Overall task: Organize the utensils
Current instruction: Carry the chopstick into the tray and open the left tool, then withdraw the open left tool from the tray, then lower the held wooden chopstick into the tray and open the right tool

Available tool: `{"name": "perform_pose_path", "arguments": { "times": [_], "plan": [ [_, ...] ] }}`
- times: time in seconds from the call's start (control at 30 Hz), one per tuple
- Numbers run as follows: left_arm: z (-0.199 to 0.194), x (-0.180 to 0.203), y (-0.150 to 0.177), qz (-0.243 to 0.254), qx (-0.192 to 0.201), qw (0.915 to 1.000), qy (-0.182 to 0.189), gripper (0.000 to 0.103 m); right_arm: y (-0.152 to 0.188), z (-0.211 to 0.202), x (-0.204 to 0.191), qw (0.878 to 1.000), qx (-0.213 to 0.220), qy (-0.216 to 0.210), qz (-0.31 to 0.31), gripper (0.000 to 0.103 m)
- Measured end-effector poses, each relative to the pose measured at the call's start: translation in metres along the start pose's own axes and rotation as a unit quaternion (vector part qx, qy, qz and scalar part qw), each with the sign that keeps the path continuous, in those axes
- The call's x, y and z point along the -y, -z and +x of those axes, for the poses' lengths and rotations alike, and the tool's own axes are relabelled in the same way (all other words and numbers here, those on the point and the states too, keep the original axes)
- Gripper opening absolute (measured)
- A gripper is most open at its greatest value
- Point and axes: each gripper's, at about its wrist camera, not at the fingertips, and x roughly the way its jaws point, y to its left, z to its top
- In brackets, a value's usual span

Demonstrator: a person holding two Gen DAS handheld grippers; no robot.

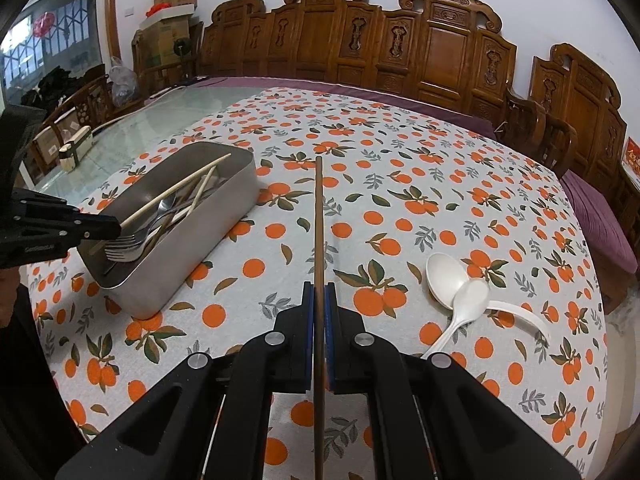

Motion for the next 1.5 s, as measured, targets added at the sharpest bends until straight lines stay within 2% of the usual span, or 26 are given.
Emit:
{"name": "perform_pose_path", "arguments": {
  "times": [0.4, 0.5, 0.7, 0.93, 1.03, 1.1, 1.13, 1.27, 1.5],
  "plan": [
    [0.004, -0.013, -0.004, -0.017, 0.001, 0.9998, -0.01, 0.006, 0.0, -0.001, 0.0, 1.0, 0.003, -0.01, 0.011, 0.006],
    [0.0, -0.017, -0.006, -0.023, 0.007, 0.9997, -0.01, 0.018, 0.0, -0.002, 0.0, 1.0, 0.005, -0.015, 0.018, 0.006],
    [-0.013, -0.023, -0.012, -0.023, 0.03, 0.9991, -0.021, 0.019, -0.003, -0.005, -0.004, 0.999, 0.01, -0.024, 0.03, 0.006],
    [-0.025, -0.037, -0.015, -0.034, 0.059, 0.9975, -0.021, 0.027, -0.006, -0.01, -0.024, 0.998, 0.016, -0.045, 0.036, 0.006],
    [-0.028, -0.039, -0.017, -0.03, 0.07, 0.9966, -0.033, 0.036, -0.009, -0.011, -0.038, 0.998, 0.019, -0.056, 0.033, 0.006],
    [-0.03, -0.041, -0.018, -0.03, 0.078, 0.9959, -0.036, 0.051, -0.013, -0.012, -0.048, 0.997, 0.024, -0.061, 0.029, 0.006],
    [-0.032, -0.042, -0.018, -0.03, 0.085, 0.9952, -0.039, 0.064, -0.015, -0.012, -0.052, 0.997, 0.025, -0.065, 0.027, 0.006],
    [-0.04, -0.048, -0.021, -0.041, 0.108, 0.9922, -0.047, 0.086, -0.024, -0.007, -0.062, 0.996, 0.025, -0.079, 0.033, 0.006],
    [-0.05, -0.061, -0.024, -0.064, 0.128, 0.9878, -0.061, 0.093, -0.042, 0.009, -0.087, 0.993, 0.022, -0.11, 0.041, 0.006]
  ]
}}
